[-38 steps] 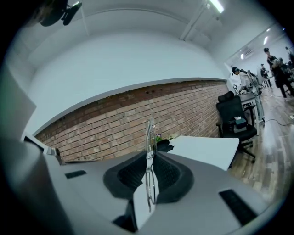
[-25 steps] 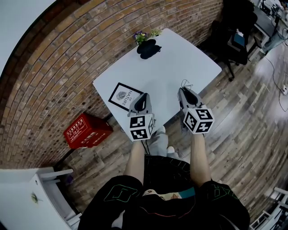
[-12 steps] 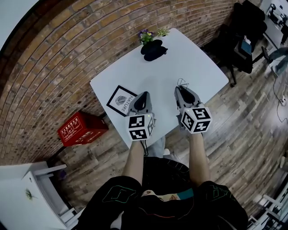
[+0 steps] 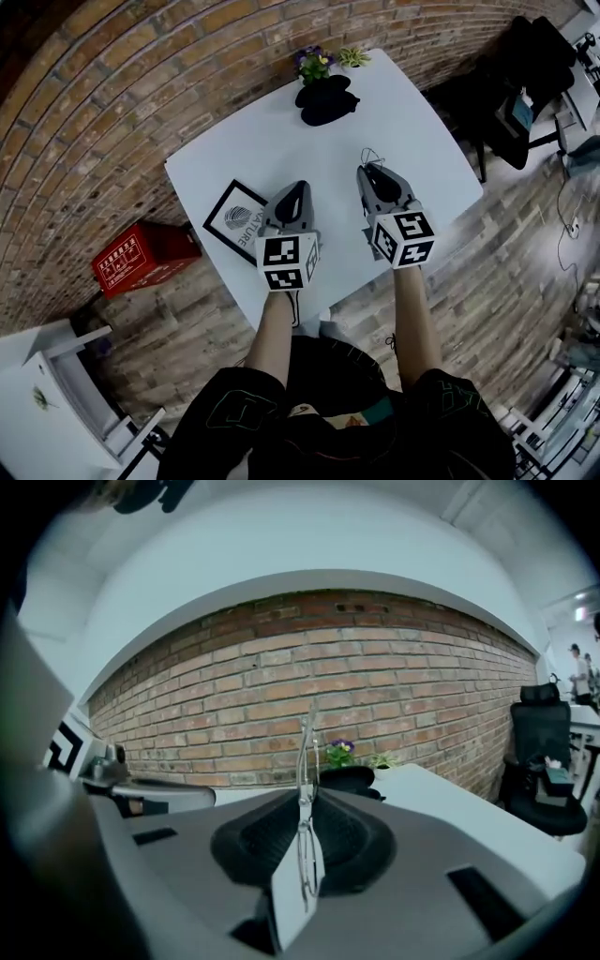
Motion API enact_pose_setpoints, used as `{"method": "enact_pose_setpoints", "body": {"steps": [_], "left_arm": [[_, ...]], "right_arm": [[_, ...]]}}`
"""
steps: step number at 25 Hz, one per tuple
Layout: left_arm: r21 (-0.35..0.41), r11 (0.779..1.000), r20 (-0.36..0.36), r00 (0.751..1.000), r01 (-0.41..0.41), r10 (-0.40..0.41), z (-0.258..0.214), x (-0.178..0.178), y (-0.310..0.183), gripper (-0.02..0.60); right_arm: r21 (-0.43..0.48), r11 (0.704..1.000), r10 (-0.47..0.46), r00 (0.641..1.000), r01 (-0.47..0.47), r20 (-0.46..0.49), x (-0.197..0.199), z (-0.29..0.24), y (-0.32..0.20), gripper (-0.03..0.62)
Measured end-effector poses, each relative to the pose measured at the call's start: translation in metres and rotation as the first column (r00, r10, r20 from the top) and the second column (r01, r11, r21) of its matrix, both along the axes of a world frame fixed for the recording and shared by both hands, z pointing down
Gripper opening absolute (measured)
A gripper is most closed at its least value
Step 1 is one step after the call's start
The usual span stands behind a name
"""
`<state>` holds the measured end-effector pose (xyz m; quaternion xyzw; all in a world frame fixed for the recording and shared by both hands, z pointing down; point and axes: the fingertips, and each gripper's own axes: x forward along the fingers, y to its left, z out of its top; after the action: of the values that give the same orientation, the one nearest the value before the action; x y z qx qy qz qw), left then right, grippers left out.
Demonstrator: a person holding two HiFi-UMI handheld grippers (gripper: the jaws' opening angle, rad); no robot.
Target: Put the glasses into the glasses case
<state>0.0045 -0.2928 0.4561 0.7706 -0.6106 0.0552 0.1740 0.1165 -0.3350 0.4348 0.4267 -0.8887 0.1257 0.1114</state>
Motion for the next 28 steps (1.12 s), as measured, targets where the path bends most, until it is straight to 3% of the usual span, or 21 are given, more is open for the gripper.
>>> {"method": "enact_pose_setpoints", "body": {"steps": [9, 15, 21, 28], "left_arm": [[-0.014, 1.000, -0.037, 0.999, 0.004, -0.004, 0.024, -0.009, -0.048, 0.008], [-0.032, 0.999, -0.057, 0.998, 0.008, -0.010, 0.044, -0.015, -0.069, 0.008], [-0.060, 0.998, -0.082, 0.997, 0.010, -0.015, 0.066, -0.021, -0.084, 0.008], [-0.081, 0.997, -0.132, 0.991, -0.001, -0.010, 0.084, -0.018, -0.096, 0.008]], "right_arm": [[0.008, 0.997, -0.078, 0.986, 0.080, -0.147, -0.021, 0.028, -0.057, 0.049], [0.033, 0.988, -0.136, 0.944, 0.153, -0.299, -0.034, 0.052, -0.092, 0.049], [0.082, 0.956, -0.210, 0.850, 0.283, -0.483, -0.055, 0.073, -0.125, 0.049], [0.111, 0.894, -0.240, 0.673, 0.435, -0.700, -0.074, 0.092, -0.149, 0.051]]}}
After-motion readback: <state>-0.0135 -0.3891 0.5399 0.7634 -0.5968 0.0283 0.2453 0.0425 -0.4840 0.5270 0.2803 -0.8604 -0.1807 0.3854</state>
